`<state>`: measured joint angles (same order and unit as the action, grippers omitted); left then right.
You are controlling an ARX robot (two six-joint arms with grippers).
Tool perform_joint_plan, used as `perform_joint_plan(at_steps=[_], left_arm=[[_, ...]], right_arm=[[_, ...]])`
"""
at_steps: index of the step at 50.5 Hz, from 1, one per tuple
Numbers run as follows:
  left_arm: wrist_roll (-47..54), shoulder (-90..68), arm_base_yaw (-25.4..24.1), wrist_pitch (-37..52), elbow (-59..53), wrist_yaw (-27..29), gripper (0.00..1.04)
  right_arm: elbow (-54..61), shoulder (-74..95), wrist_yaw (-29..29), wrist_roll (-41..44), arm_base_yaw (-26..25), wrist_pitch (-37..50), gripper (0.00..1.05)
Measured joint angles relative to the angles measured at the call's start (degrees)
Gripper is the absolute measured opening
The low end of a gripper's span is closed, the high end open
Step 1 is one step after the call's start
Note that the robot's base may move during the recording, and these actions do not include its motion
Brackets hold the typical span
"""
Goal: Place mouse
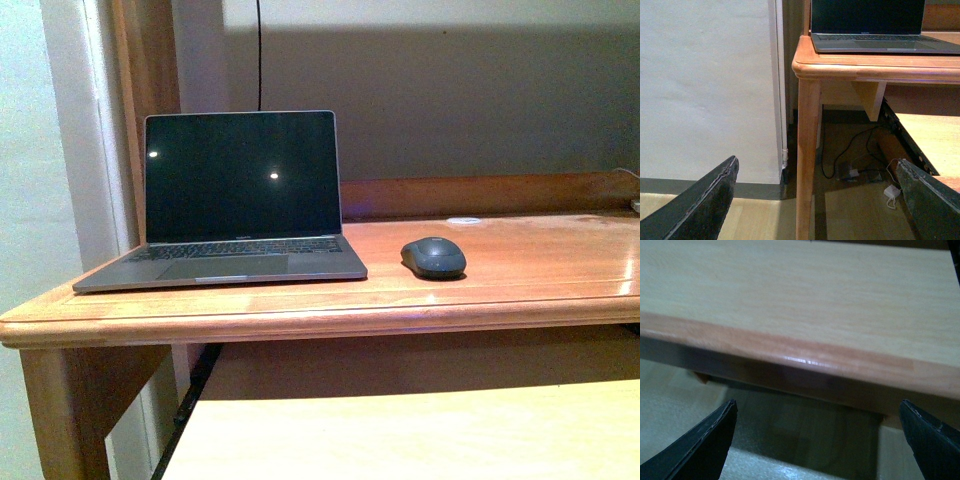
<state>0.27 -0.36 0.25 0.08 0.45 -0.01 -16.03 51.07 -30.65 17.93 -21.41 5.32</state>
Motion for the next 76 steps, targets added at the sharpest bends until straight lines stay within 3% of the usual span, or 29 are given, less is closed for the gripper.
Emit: perform_joint_plan(at_steps=[18,37,50,59,67,76], left_arm=[[0.0,0.0,0.0,0.0,0.0,0.0,0.97],[0.0,0.0,0.0,0.0,0.0,0.0,0.97],[0.0,0.0,0.0,0.0,0.0,0.0,0.97],[0.0,0.0,0.0,0.0,0.0,0.0,0.97],[0.0,0.0,0.0,0.0,0.0,0.0,0.97],[0.0,0.0,0.0,0.0,0.0,0.0,0.97]], right_arm=[[1.5,15.3,18.7,-6.1,17.2,18.5,0.97],[-20.4,39.6,37.5,-16.3,33.1,23.6,0.97],[-35.4,51.0,44.2,-18.6,37.3,20.0,0.97],[-39.1,53.9,48.5,-21.6,38.4,18.0,0.97],[-35.5,48.4,47.1,-23.2,37.7,18.6,0.97],[-21.3,25.6,48.1,-25.5,34.9,15.8,0.97]])
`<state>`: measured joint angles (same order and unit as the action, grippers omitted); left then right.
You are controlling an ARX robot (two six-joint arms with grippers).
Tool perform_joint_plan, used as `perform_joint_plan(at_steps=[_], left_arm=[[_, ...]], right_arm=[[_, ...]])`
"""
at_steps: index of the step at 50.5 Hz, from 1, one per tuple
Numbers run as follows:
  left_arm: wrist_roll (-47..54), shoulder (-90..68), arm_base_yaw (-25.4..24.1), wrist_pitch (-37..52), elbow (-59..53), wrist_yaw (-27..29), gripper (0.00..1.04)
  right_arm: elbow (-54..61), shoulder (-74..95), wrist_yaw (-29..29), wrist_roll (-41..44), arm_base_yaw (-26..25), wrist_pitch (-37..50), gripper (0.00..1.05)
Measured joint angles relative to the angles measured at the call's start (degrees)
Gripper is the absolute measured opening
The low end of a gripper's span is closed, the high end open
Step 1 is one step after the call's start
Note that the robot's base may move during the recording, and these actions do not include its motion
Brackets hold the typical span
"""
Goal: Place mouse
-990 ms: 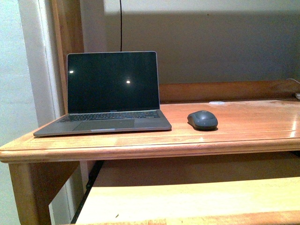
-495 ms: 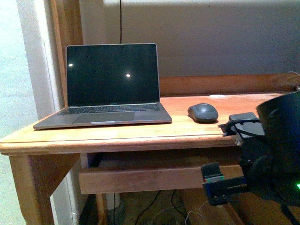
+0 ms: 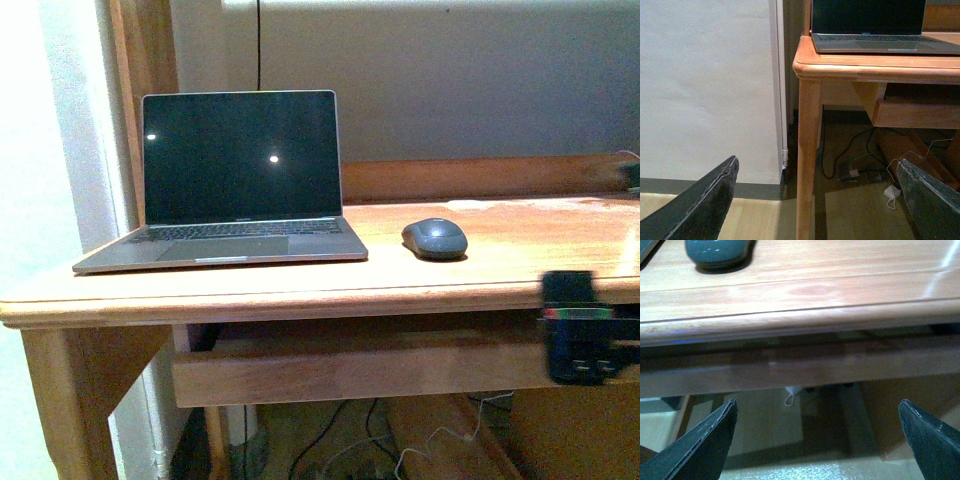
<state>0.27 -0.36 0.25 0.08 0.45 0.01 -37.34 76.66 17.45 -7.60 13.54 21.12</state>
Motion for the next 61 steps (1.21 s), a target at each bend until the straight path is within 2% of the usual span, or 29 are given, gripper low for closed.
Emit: perform_joint_plan(at_steps=[6,10,16,22,29,36,38,42,44,50,54,57,61], left_arm=[[0.0,0.0,0.0,0.0,0.0,0.0,0.97],[0.0,0.0,0.0,0.0,0.0,0.0,0.97],[0.0,0.0,0.0,0.0,0.0,0.0,0.97],[0.0,0.0,0.0,0.0,0.0,0.0,0.97],[0.0,0.0,0.0,0.0,0.0,0.0,0.97],[0.0,0.0,0.0,0.0,0.0,0.0,0.97],[0.0,0.0,0.0,0.0,0.0,0.0,0.97],[0.0,0.0,0.0,0.0,0.0,0.0,0.97],[0.0,0.0,0.0,0.0,0.0,0.0,0.97],[0.0,0.0,0.0,0.0,0.0,0.0,0.97],[0.0,0.0,0.0,0.0,0.0,0.0,0.97],[0.0,0.0,0.0,0.0,0.0,0.0,0.97],[0.0,0.0,0.0,0.0,0.0,0.0,0.97]], right_arm=[[12.4,-20.8,0.5,-2.2,-2.1,-8.5,0.97],[16.4,-29.6,0.4,-3.4,-2.1,-13.5,0.97],[21.9,-43.9,3.8,-4.1,-0.4,-21.4,0.97],[25.8,-59.7,10.8,-6.1,3.4,-30.3,0.97],[31.1,-65.7,18.2,-7.2,8.9,-27.5,0.97],[33.8,-66.5,19.1,-8.0,9.6,-27.1,0.97],[34.5,-67.4,16.9,-7.2,8.8,-26.0,0.95],[36.5,-72.7,1.2,0.7,2.9,-19.7,0.79],[36.5,-74.6,-3.2,3.1,0.5,-19.5,0.7],[36.5,-75.4,-8.2,6.0,-3.7,-20.3,0.44],[36.5,-76.2,-16.3,6.8,-10.5,-21.0,0.26],[36.5,-76.3,-16.7,7.0,-12.8,-21.1,0.16],[36.5,-76.3,-17.3,7.1,-13.2,-21.1,0.04]])
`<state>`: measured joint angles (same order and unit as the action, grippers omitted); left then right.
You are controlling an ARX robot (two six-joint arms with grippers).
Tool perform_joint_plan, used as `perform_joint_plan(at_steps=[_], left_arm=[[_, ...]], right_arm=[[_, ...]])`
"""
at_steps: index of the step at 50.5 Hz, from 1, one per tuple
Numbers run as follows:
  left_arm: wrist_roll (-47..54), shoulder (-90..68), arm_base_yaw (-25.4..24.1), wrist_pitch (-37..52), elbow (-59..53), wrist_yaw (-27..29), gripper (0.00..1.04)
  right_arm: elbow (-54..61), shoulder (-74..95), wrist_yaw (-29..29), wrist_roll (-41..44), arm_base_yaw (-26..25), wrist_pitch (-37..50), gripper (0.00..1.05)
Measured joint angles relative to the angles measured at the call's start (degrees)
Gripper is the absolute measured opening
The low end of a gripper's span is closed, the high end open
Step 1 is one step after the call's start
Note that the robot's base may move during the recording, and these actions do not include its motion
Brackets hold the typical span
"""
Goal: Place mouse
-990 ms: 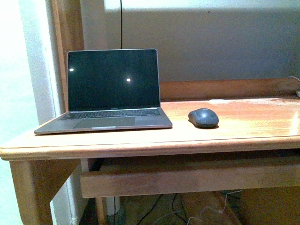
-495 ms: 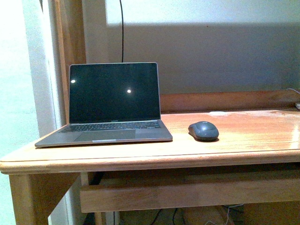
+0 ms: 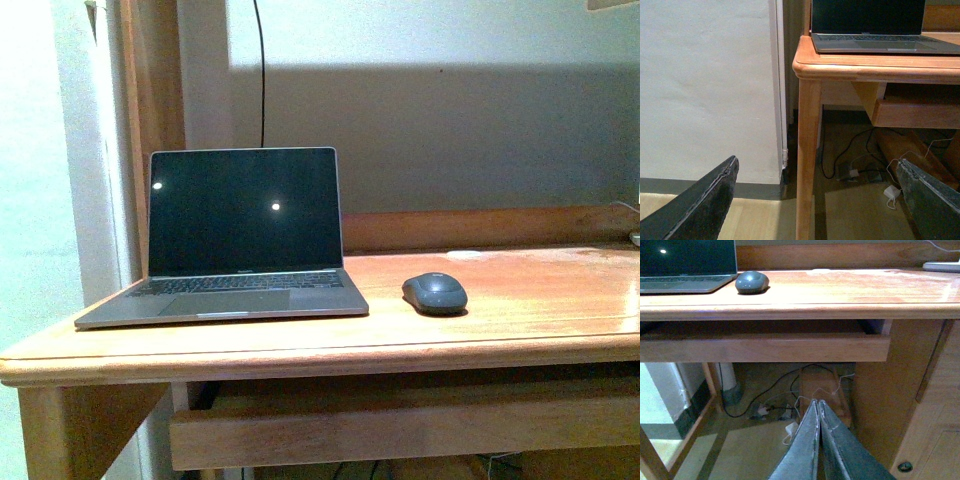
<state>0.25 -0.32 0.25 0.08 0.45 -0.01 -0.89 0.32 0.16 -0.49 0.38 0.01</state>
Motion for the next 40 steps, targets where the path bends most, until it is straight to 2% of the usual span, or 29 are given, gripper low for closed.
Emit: perform_joint_plan(at_steps=[2,13,22,28,40], left_arm=[[0.0,0.0,0.0,0.0,0.0,0.0,0.97],[0.0,0.0,0.0,0.0,0.0,0.0,0.97],[0.0,0.0,0.0,0.0,0.0,0.0,0.97],[0.0,0.0,0.0,0.0,0.0,0.0,0.97],[0.0,0.0,0.0,0.0,0.0,0.0,0.97]], right_arm=[[0.0,0.0,0.0,0.3,0.0,0.0,0.04],[0.0,0.0,0.0,0.3,-0.2,0.0,0.36],[0.0,0.0,0.0,0.3,-0.2,0.0,0.77],[0.0,0.0,0.0,0.3,-0.2,0.0,0.99],[0.0,0.0,0.0,0.3,-0.2,0.0,0.97]])
